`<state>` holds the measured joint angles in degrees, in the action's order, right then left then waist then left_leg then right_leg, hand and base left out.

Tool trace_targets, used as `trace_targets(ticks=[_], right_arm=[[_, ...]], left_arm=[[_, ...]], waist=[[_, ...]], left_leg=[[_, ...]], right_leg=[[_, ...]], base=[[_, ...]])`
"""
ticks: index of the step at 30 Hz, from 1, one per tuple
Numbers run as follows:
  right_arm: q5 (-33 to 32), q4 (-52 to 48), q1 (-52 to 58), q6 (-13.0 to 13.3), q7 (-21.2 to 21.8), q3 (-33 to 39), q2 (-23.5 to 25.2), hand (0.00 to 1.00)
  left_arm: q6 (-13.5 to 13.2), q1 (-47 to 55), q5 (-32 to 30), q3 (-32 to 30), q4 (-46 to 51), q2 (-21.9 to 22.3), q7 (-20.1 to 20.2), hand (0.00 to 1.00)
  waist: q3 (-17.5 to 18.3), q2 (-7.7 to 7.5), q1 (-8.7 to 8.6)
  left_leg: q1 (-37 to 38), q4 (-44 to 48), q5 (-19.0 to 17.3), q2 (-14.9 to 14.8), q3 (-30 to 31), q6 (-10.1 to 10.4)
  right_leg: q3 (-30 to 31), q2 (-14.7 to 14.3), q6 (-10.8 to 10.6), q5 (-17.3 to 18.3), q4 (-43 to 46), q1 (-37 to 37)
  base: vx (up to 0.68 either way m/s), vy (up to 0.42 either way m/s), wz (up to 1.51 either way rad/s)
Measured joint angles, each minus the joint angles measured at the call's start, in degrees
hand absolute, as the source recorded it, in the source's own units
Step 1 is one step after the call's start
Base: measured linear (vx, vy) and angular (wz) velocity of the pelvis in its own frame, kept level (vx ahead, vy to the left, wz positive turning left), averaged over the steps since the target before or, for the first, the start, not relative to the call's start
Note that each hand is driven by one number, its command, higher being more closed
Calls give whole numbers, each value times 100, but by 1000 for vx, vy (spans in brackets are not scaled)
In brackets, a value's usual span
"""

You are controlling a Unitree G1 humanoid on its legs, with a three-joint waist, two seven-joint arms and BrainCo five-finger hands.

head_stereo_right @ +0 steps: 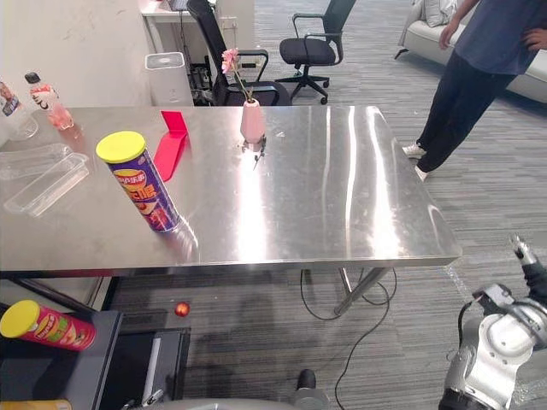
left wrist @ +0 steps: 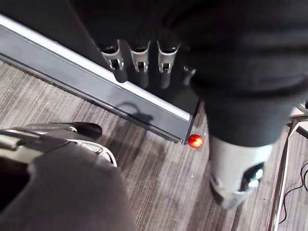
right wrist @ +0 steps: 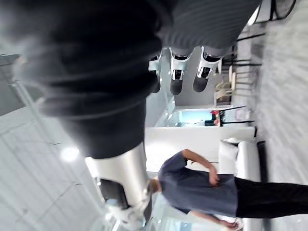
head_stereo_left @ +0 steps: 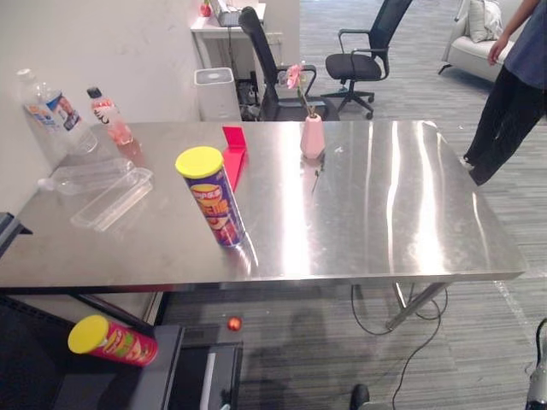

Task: Put the gum and the chips on the shelf.

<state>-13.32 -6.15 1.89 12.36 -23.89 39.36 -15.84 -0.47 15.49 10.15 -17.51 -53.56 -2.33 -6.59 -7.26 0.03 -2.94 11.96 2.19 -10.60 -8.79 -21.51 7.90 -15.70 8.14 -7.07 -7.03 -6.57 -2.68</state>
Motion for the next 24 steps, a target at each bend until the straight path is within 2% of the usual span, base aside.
trace_targets(ticks=[4, 7, 11, 14, 17, 19, 24], right_arm=[[206, -709, -89, -8, 443, -246, -2, 0], [191, -1122, -73, -83, 966, -670, -2, 0], [-90, -1320, -72, -367, 1937, -1333, -8, 0], [-297, -1315, -71, -751, 2558, -1941, -185, 0], [-297, -1262, -105, -934, 3045, -2329, -277, 0], [-296, -1049, -193, -960, 3312, -2536, -372, 0], [-296, -622, -422, -994, 3549, -2899, -584, 0]], left_arm=[[-7, 9, -9, -33, 0, 30, -12, 0], [-14, 18, -12, -97, 9, 17, -36, 0], [-31, 35, -18, -71, 41, -17, -87, 0], [-100, 23, -18, -38, 44, -22, -132, 0], [-179, 42, -19, 29, 40, -24, -195, 0], [-192, 58, -20, 37, 27, -29, -197, 0], [-216, 53, -22, 201, 35, -89, -199, 0]], waist=[[11, -34, 3], [34, -110, 9], [59, -267, 64], [62, -289, 154], [67, -285, 194], [66, -292, 208], [60, -299, 305]], left_leg=[[-2, 0, 9, 6, 9, -14], [-62, 13, 10, 10, 27, -18], [-146, 69, 30, 16, 115, -54], [-212, 103, 49, 30, 200, -79], [-327, 104, 95, 64, 388, -107], [-384, 109, 114, 76, 498, -119], [-400, 98, 143, 129, 663, -146]], right_leg=[[11, 0, 12, -29, 3, -7], [-19, 4, 23, -76, 4, 25], [-87, 37, 29, -88, 0, 43], [-181, 71, 29, -88, 0, 42], [-341, 123, 29, -89, 2, 34], [-442, 146, 29, -89, 4, 18], [-625, 208, 28, -89, 16, -75]], base=[[-4, -3, -1], [-53, -20, 1], [-57, -20, 9], [-37, -10, 15], [-16, 2, 28], [-9, 6, 23], [-5, 14, 18]])
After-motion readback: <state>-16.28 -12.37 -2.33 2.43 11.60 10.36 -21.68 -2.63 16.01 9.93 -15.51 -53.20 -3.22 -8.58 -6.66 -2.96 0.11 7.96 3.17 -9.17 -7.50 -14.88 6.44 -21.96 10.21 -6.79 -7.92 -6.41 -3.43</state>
